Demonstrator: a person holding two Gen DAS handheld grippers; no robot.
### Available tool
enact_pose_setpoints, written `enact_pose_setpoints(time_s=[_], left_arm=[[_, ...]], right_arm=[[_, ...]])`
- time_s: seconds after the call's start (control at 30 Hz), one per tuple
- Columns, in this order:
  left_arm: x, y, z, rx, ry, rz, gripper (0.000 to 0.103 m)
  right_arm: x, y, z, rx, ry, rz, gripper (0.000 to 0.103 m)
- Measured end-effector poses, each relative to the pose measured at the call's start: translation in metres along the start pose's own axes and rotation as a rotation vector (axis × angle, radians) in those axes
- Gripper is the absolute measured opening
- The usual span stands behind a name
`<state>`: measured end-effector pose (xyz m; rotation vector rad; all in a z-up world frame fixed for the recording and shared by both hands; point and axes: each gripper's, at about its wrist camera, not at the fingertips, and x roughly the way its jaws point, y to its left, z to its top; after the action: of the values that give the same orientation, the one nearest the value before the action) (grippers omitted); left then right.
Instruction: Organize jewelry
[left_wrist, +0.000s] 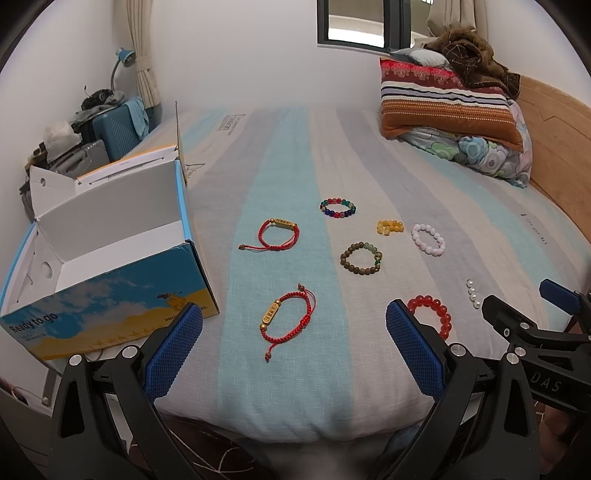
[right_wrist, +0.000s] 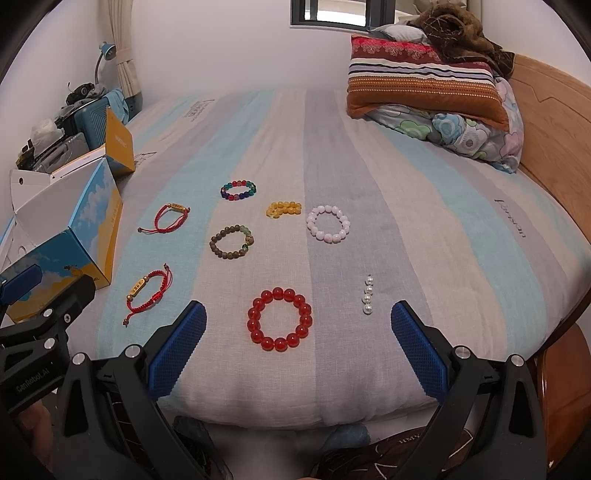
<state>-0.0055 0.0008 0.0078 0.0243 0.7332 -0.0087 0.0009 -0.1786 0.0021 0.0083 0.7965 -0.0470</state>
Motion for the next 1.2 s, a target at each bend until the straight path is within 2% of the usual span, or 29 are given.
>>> enact_pose_setpoints(time_s=[0.37, 0.77, 0.93, 1.1, 1.2], left_arm=[[0.001, 0.000, 0.000, 0.002, 0.003, -0.004, 0.097], [0.001, -0.001, 0.001, 0.002, 0.003, -0.002, 0.097], [0.002, 0.000, 0.002, 0.004, 0.009, -0.003, 0.097], [0.009, 0.001, 0.014, 0.002, 0.028, 0.009, 0.097], [0.017, -0.005, 0.021, 0.030, 0.052, -0.001, 0.097]], right_arm=[[-0.001, 0.002, 0.001, -0.004, -0.011, 0.005, 0.096], [-0.005, 0.004, 0.002, -0.010, -0.023, 0.048, 0.096], [-0.004, 0.003, 0.002, -0.012, -0.018, 0.036, 0.096], [-0.003, -0.009, 0.011, -0.020, -0.016, 0.020, 0.096], [0.006, -0.024, 0.020, 0.007, 0.015, 0.012, 0.096]])
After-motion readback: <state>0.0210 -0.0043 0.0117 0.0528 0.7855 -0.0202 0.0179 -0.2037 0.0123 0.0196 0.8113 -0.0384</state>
